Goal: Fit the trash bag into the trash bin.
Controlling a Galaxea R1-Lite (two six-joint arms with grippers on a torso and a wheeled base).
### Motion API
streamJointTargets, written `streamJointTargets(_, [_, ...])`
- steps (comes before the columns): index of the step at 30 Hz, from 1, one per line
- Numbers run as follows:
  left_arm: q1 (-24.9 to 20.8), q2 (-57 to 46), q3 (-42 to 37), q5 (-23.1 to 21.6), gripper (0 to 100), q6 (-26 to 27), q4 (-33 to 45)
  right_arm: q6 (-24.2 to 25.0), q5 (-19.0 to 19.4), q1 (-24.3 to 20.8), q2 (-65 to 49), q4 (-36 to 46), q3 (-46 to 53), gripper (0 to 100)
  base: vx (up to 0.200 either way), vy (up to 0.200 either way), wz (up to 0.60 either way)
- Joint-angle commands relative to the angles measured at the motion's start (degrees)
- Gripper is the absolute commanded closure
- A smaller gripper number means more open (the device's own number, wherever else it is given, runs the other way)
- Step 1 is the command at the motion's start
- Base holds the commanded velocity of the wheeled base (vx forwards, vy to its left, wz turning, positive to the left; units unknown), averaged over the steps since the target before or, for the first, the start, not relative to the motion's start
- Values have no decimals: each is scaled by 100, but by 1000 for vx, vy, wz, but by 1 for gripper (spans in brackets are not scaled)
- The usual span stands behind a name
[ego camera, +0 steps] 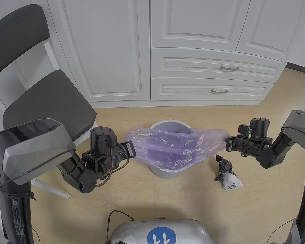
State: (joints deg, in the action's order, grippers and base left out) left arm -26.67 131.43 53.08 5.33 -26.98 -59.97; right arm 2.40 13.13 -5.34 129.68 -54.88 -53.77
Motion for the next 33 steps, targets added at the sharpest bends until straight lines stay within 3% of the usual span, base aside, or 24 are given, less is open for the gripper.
streamJointTargets(1, [136,-232,-263,-111,100,43,29,103,32,7,48,65,-160,100,0,0,0])
streamJointTargets(7, [198,-416,-324,-164,100,202,433,-73,41,42,-110,391,-72,100,0,0,0])
streamJointTargets(18, [259,-583,-412,-164,100,492,1092,-1479,41,174,-962,2614,201,100,0,0,0])
streamJointTargets(33, [277,-1005,-825,-462,100,949,1391,-1866,32,-37,-795,2887,341,100,0,0,0])
